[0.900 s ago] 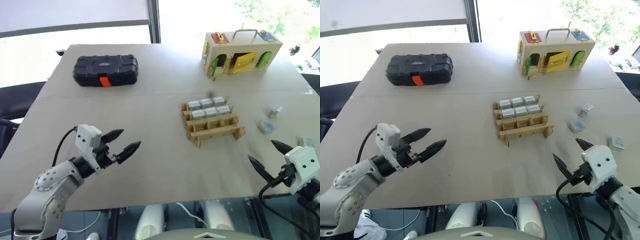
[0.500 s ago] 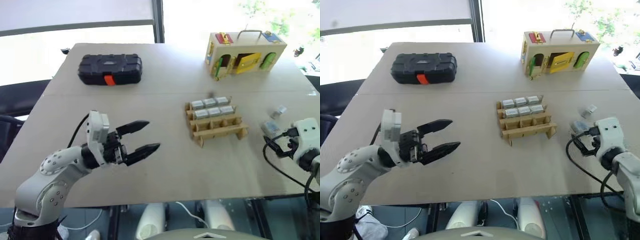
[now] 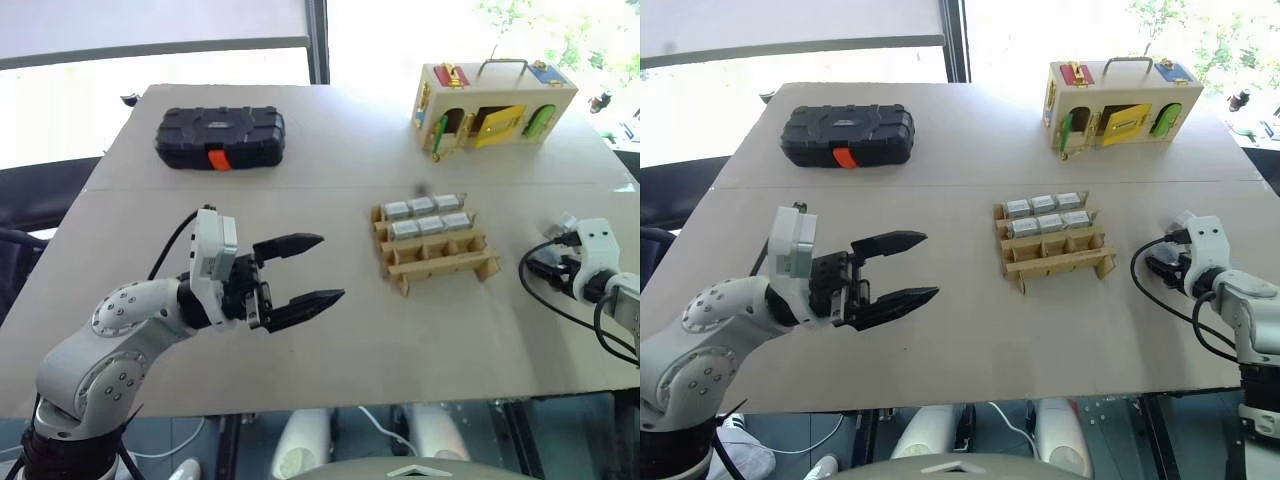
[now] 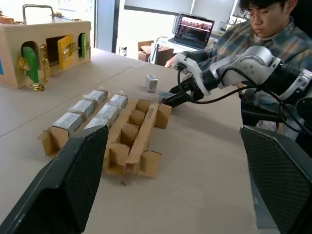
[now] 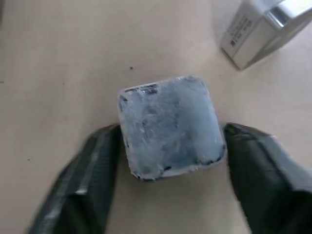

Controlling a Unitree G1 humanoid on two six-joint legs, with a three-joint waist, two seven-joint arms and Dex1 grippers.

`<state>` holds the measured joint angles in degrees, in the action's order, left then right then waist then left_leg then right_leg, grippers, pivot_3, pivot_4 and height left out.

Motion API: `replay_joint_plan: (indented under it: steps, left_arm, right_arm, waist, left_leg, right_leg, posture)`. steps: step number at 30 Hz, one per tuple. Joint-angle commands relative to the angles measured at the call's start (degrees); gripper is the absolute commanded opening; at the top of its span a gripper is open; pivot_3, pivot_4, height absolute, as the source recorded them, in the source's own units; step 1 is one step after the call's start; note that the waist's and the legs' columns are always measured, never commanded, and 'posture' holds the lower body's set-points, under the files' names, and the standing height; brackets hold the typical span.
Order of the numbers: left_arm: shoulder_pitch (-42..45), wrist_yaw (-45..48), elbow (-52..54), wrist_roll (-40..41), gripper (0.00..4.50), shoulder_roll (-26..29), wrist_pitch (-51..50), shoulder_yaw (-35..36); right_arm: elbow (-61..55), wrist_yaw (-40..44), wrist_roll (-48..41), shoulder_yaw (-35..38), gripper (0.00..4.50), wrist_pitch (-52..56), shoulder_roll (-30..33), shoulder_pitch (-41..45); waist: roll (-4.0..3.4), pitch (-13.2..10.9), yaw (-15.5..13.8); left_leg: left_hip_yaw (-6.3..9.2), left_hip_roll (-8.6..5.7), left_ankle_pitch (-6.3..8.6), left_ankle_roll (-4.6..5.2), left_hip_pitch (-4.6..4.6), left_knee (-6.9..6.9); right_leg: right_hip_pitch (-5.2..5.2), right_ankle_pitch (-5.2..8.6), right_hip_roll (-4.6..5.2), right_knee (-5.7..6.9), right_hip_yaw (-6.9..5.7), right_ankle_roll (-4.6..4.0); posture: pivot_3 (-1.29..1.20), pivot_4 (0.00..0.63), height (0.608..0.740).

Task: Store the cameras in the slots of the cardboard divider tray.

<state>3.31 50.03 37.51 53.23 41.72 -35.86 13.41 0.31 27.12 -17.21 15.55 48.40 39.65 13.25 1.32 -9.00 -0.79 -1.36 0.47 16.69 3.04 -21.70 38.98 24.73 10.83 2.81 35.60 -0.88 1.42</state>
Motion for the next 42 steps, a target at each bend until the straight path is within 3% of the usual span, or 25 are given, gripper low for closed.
replay_joint_plan:
  steps: [1,6,8,11,15,18,23,26,30,31,32,34,36,39,42]
  left_arm:
    - [1.9,-4.0,1.7,3.2,4.5,-0.3,-2.0,-0.3]
    - [12.4,-26.0,-3.4,21.6,4.5,0.2,-18.4,-4.2]
    - [17.7,-30.3,-8.9,30.5,4.5,-1.0,-21.7,-6.7]
    - [24.5,-35.6,-16.5,34.4,4.5,-5.4,-25.6,-11.7]
    - [33.4,-38.7,-27.3,36.2,4.5,-12.8,-28.0,-14.7]
    - [38.2,-37.6,-32.4,32.9,4.5,-15.9,-30.0,-16.4]
    - [40.8,-32.9,-35.0,29.4,4.5,-18.2,-32.3,-17.0]
    - [41.3,-29.9,-35.4,26.9,3.72,-18.7,-33.6,-17.5]
    - [42.3,-27.6,-36.6,23.9,1.83,-20.0,-33.9,-17.2]
    - [42.8,-27.1,-37.1,23.3,1.32,-20.3,-33.9,-17.1]
    - [43.5,-26.3,-37.6,22.5,0.93,-20.6,-33.8,-17.0]
    - [44.5,-24.1,-38.1,20.5,0.83,-21.0,-33.4,-16.9]
    - [45.7,-20.2,-38.3,15.8,0.83,-20.0,-31.4,-18.7]
    - [48.2,-8.0,-40.0,1.1,0.83,-16.5,-21.2,-27.9]
    - [51.1,2.1,-46.6,-10.4,0.83,-16.5,-11.3,-35.1]
  right_arm:
    - [-1.5,0.9,2.5,-0.1,1.97,-6.4,2.2,-1.0]
    - [-20.3,6.8,6.4,-0.6,1.97,-19.7,8.5,-9.8]
    - [-28.7,9.0,7.7,-1.4,1.97,-22.5,10.9,-12.2]
    - [-42.2,9.5,6.7,-6.0,1.97,-20.9,11.6,-9.9]
    - [-49.7,7.4,10.2,-17.0,1.97,-16.5,10.0,-1.6]
    - [-52.4,6.3,12.4,-22.0,1.97,-13.3,8.8,3.1]
    - [-55.6,5.3,12.7,-23.5,1.97,-7.1,7.1,6.8]
    - [-57.3,4.7,12.3,-23.1,1.97,-4.0,6.4,7.7]
    - [-59.0,4.8,10.8,-22.4,1.97,-0.6,4.9,8.1]
    - [-59.3,4.8,10.4,-22.2,3.01,0.0,4.5,8.0]
    - [-59.6,4.7,10.1,-21.9,3.34,0.5,4.1,7.7]
    - [-60.2,4.0,9.9,-21.2,4.36,1.6,3.5,6.9]
    - [-60.3,3.2,9.2,-17.7,4.5,3.0,2.3,2.6]
    - [-59.4,6.6,1.8,-3.9,4.5,2.2,-4.6,-10.2]
    - [-57.9,11.7,-0.8,5.7,4.5,-3.2,-4.7,-19.3]
  waist:
    - [-0.01,0.0,0.0]
    - [-0.16,-0.1,0.0]
    - [-0.17,-0.1,0.3]
    - [-0.12,-0.1,0.6]
    - [-0.05,-0.1,0.6]
    - [0.03,-0.1,0.1]
    - [0.03,-0.1,0.0]
    - [0.03,-0.1,0.0]
    - [0.03,-0.1,0.0]
    - [0.03,-0.1,0.0]
    - [0.03,-0.1,0.0]
    - [0.03,-0.1,0.0]
    - [0.05,-0.1,-0.1]
    - [0.08,-0.1,-0.5]
    - [-0.08,-0.1,-0.6]
  left_leg:
    - [0.01,0.0,0.0,0.0,0.0,0.0]
    - [0.21,0.03,0.0,0.0,-0.08,0.08]
    - [0.2,0.04,0.0,0.0,-0.04,0.08]
    - [0.17,0.09,-0.01,-0.01,0.02,0.09]
    - [0.2,0.07,-0.04,-0.06,0.07,0.18]
    - [0.26,-0.08,-0.19,-0.33,-0.02,0.27]
    - [0.24,-0.13,-0.21,-0.38,-0.14,0.23]
    - [0.27,-0.16,-0.21,-0.39,-0.19,0.18]
    - [0.27,-0.19,-0.21,-0.39,-0.21,0.2]
    - [0.26,-0.2,-0.21,-0.39,-0.2,0.22]
    - [0.25,-0.2,-0.21,-0.38,-0.18,0.23]
    - [0.26,-0.21,-0.21,-0.38,-0.14,0.23]
    - [0.27,-0.22,-0.21,-0.38,-0.13,0.22]
    - [0.35,-0.32,-0.21,-0.38,-0.18,0.21]
    - [0.27,-0.38,-0.2,-0.36,-0.21,0.15]
  right_leg:
    - [0.0,0.0,0.0,0.01,0.0,0.0]
    - [0.01,-0.05,0.0,0.14,0.02,0.41]
    - [0.02,-0.02,-0.02,0.2,0.01,0.46]
    - [0.01,0.0,-0.1,0.22,-0.05,0.49]
    - [-0.06,0.0,-0.12,0.25,-0.1,0.48]
    - [-0.04,-0.12,-0.06,0.23,-0.19,0.26]
    - [0.01,-0.12,0.04,0.09,-0.15,0.25]
    - [0.03,-0.08,0.15,0.06,-0.21,0.32]
    - [0.02,-0.08,0.19,0.05,-0.22,0.32]
    - [0.02,-0.07,0.19,0.05,-0.21,0.31]
    - [0.01,-0.04,0.19,0.06,-0.2,0.26]
    - [0.01,0.02,0.17,0.15,-0.19,0.16]
    - [0.01,0.02,0.14,0.17,-0.2,0.16]
    - [-0.06,0.02,0.14,0.09,-0.38,0.17]
    - [-0.03,-0.06,0.16,0.01,-0.27,0.34]
  posture:
    - [0.0,0.15,0.74]
    - [0.0,0.15,0.74]
    - [0.0,0.15,0.74]
    - [0.0,0.15,0.74]
    - [0.0,0.15,0.74]
    - [0.0,0.15,0.74]
    - [0.0,0.15,0.74]
    - [0.0,0.15,0.74]
    - [0.0,0.15,0.74]
    - [0.0,0.15,0.74]
    - [0.0,0.15,0.74]
    - [0.0,0.15,0.74]
    - [0.0,0.15,0.74]
    - [0.0,0.15,0.74]
    - [0.0,0.15,0.74]
